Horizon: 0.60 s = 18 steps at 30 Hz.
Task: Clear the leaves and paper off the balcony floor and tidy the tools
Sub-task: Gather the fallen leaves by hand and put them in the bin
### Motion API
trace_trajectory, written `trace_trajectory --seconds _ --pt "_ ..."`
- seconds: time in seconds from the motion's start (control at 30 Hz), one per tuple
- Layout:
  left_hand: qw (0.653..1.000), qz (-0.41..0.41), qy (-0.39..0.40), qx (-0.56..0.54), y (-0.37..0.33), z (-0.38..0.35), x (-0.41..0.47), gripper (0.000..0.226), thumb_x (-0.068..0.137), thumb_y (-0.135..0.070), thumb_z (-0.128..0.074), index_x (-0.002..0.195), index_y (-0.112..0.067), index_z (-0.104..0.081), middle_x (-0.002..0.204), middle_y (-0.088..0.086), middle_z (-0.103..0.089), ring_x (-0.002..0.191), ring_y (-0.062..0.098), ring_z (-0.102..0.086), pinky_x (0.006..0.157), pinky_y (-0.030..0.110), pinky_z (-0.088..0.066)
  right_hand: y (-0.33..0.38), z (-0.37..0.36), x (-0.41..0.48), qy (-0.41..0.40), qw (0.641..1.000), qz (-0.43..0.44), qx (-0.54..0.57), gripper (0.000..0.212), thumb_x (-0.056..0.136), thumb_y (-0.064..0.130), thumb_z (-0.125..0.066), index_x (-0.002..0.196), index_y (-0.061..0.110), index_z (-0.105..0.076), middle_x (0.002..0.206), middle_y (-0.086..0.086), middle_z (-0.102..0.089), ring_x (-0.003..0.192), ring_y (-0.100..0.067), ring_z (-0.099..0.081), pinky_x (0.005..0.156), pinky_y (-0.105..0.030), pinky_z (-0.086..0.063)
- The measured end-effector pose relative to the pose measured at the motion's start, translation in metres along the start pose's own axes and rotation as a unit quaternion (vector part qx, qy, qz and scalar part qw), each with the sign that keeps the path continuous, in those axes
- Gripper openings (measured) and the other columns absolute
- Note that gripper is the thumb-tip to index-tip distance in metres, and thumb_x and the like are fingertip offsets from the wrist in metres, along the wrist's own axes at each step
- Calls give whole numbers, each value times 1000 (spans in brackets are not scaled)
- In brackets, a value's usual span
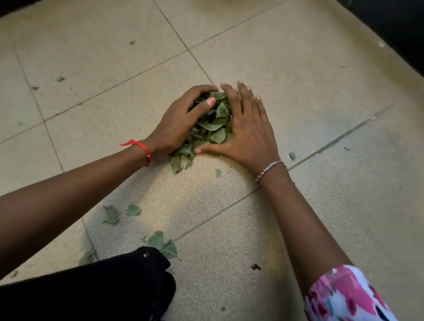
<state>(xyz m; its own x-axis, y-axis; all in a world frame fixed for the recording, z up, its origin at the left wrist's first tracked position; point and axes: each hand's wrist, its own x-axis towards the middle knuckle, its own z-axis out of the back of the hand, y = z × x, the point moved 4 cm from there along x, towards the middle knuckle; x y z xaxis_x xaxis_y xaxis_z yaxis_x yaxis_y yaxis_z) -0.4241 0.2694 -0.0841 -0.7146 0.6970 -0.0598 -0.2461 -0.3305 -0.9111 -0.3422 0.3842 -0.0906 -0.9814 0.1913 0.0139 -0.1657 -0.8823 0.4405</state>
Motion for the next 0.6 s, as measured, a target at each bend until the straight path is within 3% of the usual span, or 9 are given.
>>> trace_trajectory --seconds 0.1,0.17,0.23,0.33,0.4,0.47,0.6 --pt "996 -6 -74 -52 2 -8 -6 41 93 -39 -41 121 -13 -56 120 0 -61 112 9 -58 97 25 -46 9 -2 6 -23 998 34 52 109 60 76 -53 144 13 -25 144 -11 -35 138 -27 -29 116 -38 -24" --pt "991 -4 -115 -69 1 -9 -6 37 94 -32 -42 116 -9 -60 114 3 -63 108 11 -60 94 25 -47 12 -2 5 -40 993 42 102 94 64 59 -66 139 12 -34 133 -9 -43 125 -23 -44 101 -30 -39" --pt "986 2 -144 -85 0 -8 -5 32 95 -30 -41 109 -10 -62 108 4 -66 104 15 -62 92 28 -49 15 -2 2 -46 986 46 152 86 65 42 -75 136 12 -37 129 -5 -44 114 -18 -50 86 -23 -45" --pt "981 11 -166 -100 2 -6 -4 29 96 -28 -41 103 -13 -65 102 5 -68 100 19 -64 90 33 -50 19 -2 -3 -10 965 32 262 87 66 25 -79 138 12 -33 132 -4 -36 117 -14 -46 94 -28 -47" --pt "980 10 -166 -108 2 -6 -4 29 97 -25 -41 100 -11 -66 99 4 -69 97 18 -64 88 31 -51 20 1 -9 26 939 13 344 96 65 19 -83 142 14 -26 137 -3 -29 125 -12 -38 103 -23 -40" --pt "979 8 -163 -121 0 -5 -5 28 97 -22 -42 97 -9 -66 97 3 -69 95 16 -65 85 29 -50 22 3 -17 37 933 20 358 112 59 27 -88 145 16 -18 142 -4 -23 133 -13 -29 110 -25 -33" --pt "980 5 -142 -137 1 -3 -6 32 96 -21 -41 101 -2 -67 107 6 -67 105 18 -63 94 29 -48 36 -12 -24 10 987 49 151 132 46 63 -81 147 25 -6 155 -10 -8 145 -25 -11 116 -41 -22"
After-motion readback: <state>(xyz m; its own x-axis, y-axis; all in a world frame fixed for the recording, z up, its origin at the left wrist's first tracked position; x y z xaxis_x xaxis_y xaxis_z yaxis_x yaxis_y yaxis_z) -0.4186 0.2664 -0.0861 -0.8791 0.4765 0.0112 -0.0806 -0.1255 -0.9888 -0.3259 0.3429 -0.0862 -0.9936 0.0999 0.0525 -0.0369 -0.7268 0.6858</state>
